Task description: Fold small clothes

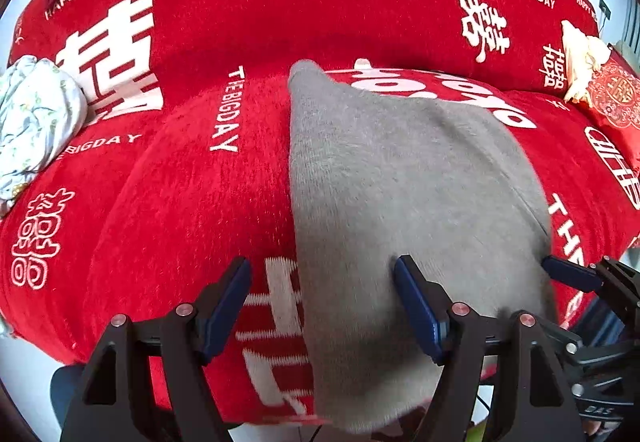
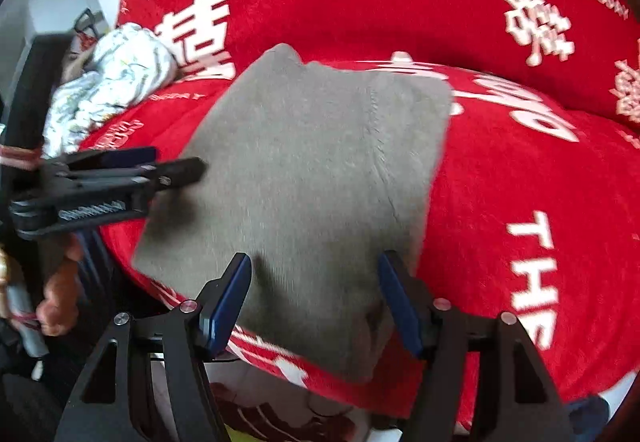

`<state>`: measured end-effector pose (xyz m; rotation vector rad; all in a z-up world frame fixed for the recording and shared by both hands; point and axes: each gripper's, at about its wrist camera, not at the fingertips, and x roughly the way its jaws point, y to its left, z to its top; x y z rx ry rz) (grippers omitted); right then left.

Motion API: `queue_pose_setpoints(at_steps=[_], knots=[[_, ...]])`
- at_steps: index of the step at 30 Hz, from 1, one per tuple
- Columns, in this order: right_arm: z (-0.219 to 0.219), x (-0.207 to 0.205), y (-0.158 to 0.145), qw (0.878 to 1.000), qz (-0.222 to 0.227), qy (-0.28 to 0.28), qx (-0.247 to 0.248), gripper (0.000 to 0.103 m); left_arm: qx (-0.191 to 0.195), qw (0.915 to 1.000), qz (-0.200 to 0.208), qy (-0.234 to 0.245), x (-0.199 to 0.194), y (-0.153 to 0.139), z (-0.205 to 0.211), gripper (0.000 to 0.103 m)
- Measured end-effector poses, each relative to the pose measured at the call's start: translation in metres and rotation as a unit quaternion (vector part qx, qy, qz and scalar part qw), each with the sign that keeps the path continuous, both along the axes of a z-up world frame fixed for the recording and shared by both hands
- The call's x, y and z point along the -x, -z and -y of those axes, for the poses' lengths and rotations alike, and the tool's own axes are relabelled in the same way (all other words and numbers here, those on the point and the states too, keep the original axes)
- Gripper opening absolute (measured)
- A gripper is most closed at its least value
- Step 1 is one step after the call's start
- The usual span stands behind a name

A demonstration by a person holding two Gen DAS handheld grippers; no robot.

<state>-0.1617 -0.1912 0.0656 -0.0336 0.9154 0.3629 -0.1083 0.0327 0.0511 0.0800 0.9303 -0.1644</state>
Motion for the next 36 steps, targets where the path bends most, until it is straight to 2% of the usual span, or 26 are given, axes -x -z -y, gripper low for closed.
queue_pose_setpoints(at_steps=[1,4,10,12,14,19,24,28,36], knots=[[0.0,0.004,-0.002,1.0,0.002,0.008,0.007,0.08,-0.006,0.9999,0.008,0.002,0.006,-0.004,0.001,0.075],[-0.001,0.016,-0.01,1.0,0.004,0.015,0.003,0.08,-0.025,0.9994,0.023,0.002,0.018,-0.011,0.003,0.075],[-0.008,0.019,-0.017,0.999,0.007,0.03,0.021,0.081,-0.032,0.9986,0.04,-0.013,0.032,-0.022,0.003,0.076],[-0.008,0.019,-0.019,0.999,0.009,0.038,0.027,0.081,-0.04,0.9978,0.049,-0.019,0.036,-0.025,0.002,0.103],[-0.008,0.019,-0.022,0.998,0.01,0.045,0.03,0.081,-0.042,0.9965,0.069,-0.021,0.043,-0.031,0.002,0.103],[-0.009,0.022,-0.031,0.997,0.023,0.054,0.041,0.081,-0.025,0.9968,0.075,-0.013,0.047,-0.04,0.004,0.103],[-0.009,0.025,-0.038,0.996,0.035,0.061,0.047,0.081,-0.016,0.9934,0.111,-0.026,0.059,-0.047,0.003,0.103],[-0.007,0.023,-0.04,0.996,0.034,0.066,0.046,0.081,-0.03,0.9935,0.102,-0.041,0.057,-0.047,0.003,0.103],[-0.004,0.023,-0.043,0.996,0.037,0.067,0.043,0.081,-0.024,0.9946,0.091,-0.044,0.061,-0.048,0.001,0.103]])
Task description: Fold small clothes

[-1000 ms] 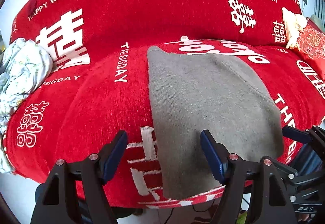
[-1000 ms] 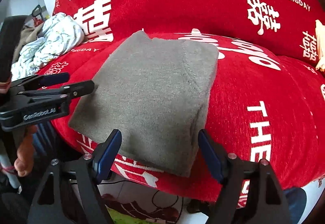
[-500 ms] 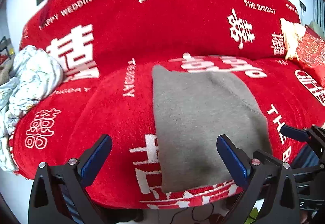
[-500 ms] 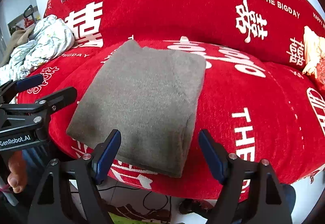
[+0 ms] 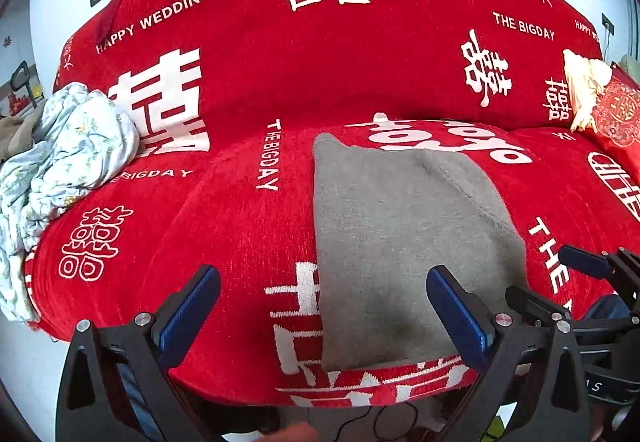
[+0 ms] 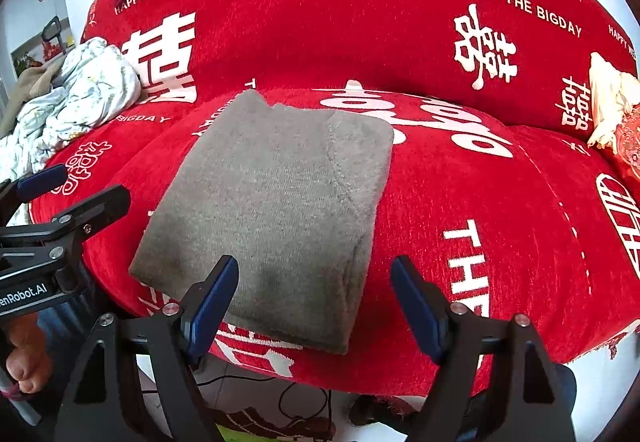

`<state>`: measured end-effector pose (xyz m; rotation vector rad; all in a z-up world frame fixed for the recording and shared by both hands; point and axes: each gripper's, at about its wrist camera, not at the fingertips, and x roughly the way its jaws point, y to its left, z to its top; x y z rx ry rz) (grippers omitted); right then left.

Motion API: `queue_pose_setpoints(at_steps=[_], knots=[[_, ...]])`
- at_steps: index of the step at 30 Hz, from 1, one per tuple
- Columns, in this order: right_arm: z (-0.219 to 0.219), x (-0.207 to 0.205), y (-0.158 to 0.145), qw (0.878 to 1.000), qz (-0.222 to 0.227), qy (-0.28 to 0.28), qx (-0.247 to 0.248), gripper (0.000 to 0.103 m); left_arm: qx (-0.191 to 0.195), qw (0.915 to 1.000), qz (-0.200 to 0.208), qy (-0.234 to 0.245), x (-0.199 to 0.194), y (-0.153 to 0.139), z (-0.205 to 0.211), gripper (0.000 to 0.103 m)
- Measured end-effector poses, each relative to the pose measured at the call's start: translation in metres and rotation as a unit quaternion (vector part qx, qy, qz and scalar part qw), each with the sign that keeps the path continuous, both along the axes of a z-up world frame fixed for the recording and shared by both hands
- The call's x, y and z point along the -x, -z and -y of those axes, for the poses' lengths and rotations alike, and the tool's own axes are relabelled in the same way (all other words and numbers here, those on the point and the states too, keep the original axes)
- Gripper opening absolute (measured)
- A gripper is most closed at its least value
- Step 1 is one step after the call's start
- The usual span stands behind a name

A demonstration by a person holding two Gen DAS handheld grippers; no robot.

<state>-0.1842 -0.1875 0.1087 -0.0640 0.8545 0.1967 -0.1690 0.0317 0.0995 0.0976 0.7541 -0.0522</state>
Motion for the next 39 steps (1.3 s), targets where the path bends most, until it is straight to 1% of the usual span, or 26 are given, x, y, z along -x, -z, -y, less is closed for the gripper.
queue_pose_setpoints(at_steps=[10,25,39], knots=[[0.0003,-0.0009,-0.0014,1.0,0.001,0.0,-0.001,0.081,0.0,0.9999,-0.012,0.002,-0.0029,0.0027,0.0024,0.103],[-0.0028,0.0023,-0.0066,1.0,0.009,0.001,0.0,0.081,-0.009,1.0,0.003,0.004,0.0042,-0.0014,0.0062,0.103],[-0.0024,0.0028,-0.0065,1.0,0.009,0.001,0.0,0.081,-0.012,0.9999,0.005,0.004,0.0049,-0.0019,0.0078,0.103]])
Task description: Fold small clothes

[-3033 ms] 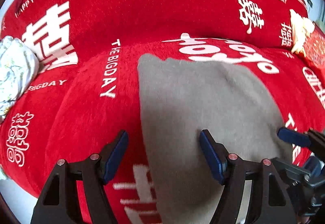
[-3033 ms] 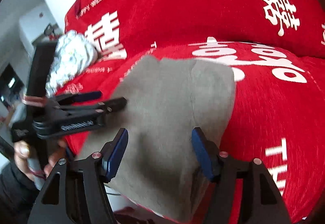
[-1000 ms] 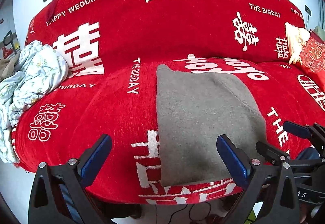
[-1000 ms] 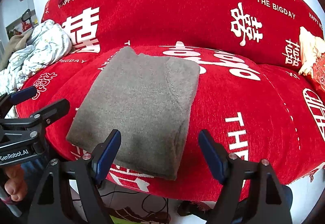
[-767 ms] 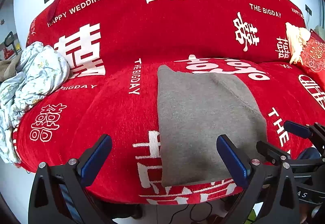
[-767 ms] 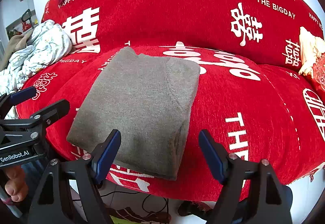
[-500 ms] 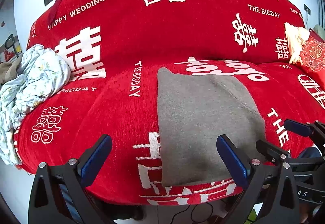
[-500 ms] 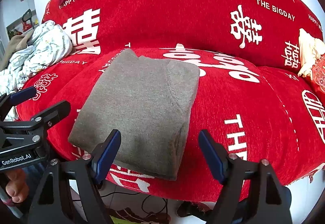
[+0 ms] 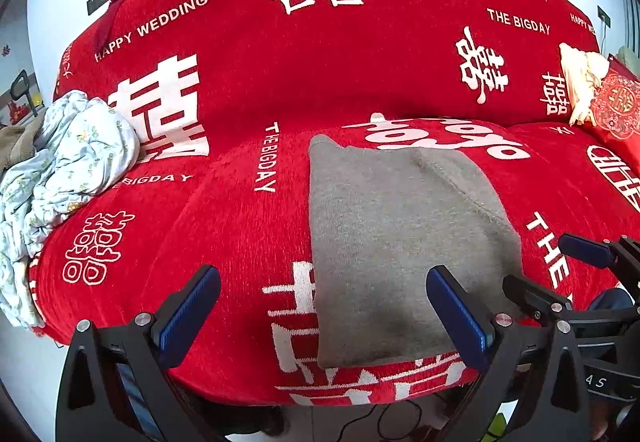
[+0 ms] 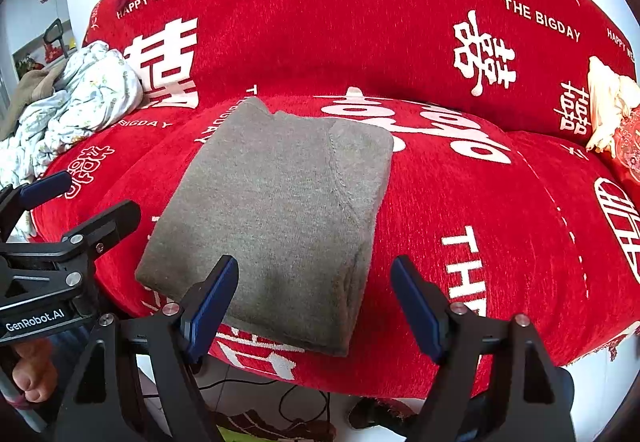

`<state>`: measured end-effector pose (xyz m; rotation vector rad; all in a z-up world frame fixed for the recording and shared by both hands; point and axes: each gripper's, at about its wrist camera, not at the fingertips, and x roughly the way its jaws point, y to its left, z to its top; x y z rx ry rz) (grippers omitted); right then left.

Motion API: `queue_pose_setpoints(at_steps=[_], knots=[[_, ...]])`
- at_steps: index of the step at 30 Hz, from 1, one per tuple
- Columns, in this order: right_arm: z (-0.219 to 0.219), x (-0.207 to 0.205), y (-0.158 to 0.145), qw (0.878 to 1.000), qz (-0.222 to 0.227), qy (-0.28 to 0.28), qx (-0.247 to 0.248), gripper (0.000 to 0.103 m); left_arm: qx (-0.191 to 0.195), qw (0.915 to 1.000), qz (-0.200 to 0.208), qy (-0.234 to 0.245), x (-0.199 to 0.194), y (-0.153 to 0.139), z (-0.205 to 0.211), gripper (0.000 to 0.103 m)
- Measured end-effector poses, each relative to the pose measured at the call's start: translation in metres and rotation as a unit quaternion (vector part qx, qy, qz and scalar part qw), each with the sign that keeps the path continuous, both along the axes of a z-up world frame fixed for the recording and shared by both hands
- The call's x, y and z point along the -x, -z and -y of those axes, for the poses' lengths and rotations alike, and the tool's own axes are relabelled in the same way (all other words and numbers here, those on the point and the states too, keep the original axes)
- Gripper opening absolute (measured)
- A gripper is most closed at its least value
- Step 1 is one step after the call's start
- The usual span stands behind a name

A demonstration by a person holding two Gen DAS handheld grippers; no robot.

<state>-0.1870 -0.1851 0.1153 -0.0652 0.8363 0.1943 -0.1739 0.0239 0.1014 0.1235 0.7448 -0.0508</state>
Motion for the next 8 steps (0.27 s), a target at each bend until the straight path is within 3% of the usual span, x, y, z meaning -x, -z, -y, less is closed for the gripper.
queue_pose_setpoints(at_steps=[8], knots=[[0.0003,0.0,-0.0002,1.0,0.0,0.0,-0.001,0.081,0.0,1.0,-0.001,0.0,0.0001,0.0012,0.0005,0.103]])
